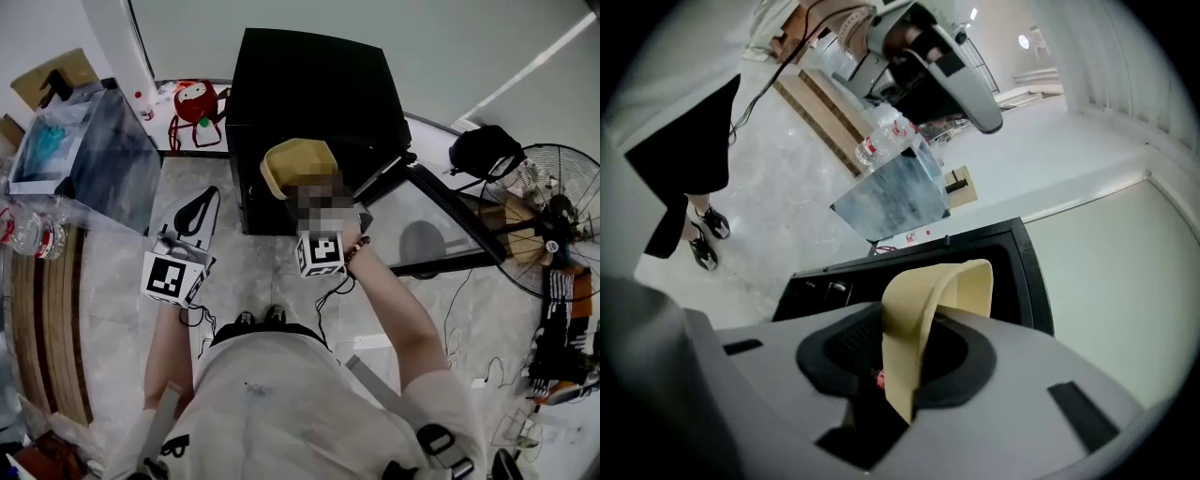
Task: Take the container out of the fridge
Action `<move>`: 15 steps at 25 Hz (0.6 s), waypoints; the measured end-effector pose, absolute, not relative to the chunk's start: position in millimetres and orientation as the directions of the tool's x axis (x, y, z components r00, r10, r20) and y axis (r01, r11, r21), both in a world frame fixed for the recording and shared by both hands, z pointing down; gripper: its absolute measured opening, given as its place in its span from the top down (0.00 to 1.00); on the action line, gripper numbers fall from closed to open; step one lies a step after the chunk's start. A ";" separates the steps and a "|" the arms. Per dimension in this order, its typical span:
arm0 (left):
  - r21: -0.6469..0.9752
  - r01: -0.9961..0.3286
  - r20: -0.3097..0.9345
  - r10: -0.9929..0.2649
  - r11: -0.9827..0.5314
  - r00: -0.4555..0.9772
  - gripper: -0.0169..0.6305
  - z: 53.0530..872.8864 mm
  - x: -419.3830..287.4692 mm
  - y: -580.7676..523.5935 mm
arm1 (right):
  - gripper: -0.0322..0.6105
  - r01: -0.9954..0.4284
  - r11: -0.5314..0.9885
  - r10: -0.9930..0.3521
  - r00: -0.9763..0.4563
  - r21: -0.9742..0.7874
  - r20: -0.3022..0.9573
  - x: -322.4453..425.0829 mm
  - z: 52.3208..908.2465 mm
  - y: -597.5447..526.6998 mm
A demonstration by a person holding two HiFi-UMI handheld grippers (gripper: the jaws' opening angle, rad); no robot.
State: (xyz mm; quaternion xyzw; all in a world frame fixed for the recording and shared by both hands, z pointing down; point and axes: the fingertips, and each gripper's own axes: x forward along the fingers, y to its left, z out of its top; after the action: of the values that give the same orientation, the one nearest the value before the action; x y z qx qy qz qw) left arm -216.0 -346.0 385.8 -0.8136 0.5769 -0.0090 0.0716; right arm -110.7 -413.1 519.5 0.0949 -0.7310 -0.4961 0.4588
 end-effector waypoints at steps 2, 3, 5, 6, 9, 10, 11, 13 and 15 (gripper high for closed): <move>-0.130 -0.931 -0.070 -0.934 -0.340 0.351 0.96 385.4 -209.8 -346.5 | 0.79 0.313 0.494 -0.590 -0.565 0.812 0.577 -106.4 513.8 -399.4; -0.134 -0.927 -0.072 -0.929 -0.351 0.362 0.96 386.3 -205.3 -347.6 | 0.79 0.313 0.492 -0.592 -0.564 0.812 0.576 -102.8 510.7 -393.7; -0.141 -0.918 -0.074 -0.921 -0.371 0.384 0.96 387.9 -194.3 -349.4 | 0.79 0.307 0.497 -0.597 -0.558 0.811 0.577 -93.5 504.5 -384.1; -0.140 -0.915 -0.073 -0.918 -0.378 0.390 0.96 388.0 -189.4 -349.8 | 0.79 0.302 0.500 -0.600 -0.555 0.812 0.576 -89.2 501.7 -380.3; -0.136 -0.907 -0.076 -0.909 -0.399 0.411 0.96 388.2 -179.0 -350.5 | 0.79 0.287 0.504 -0.612 -0.548 0.815 0.571 -79.2 493.2 -368.9; -0.135 -0.905 -0.077 -0.906 -0.405 0.417 0.96 389.3 -176.7 -350.3 | 0.79 0.284 0.507 -0.613 -0.544 0.814 0.573 -76.1 490.1 -362.9; -0.131 -0.903 -0.076 -0.904 -0.410 0.421 0.96 391.2 -174.9 -349.7 | 0.79 0.281 0.513 -0.614 -0.541 0.811 0.575 -72.7 486.3 -355.1; -0.123 -0.899 -0.074 -0.900 -0.420 0.430 0.96 395.9 -172.0 -348.9 | 0.79 0.265 0.530 -0.612 -0.539 0.806 0.579 -65.7 477.4 -336.4; -0.123 -0.895 -0.065 -0.897 -0.428 0.438 0.96 396.9 -169.4 -350.6 | 0.79 0.251 0.544 -0.613 -0.533 0.801 0.583 -58.8 472.3 -321.3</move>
State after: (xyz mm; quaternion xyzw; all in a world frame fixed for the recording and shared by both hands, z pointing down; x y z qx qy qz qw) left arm -169.4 -350.6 396.9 -0.8450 0.5301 -0.0052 0.0697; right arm -58.8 -321.3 472.3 0.1215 -0.7439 -0.4618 0.4676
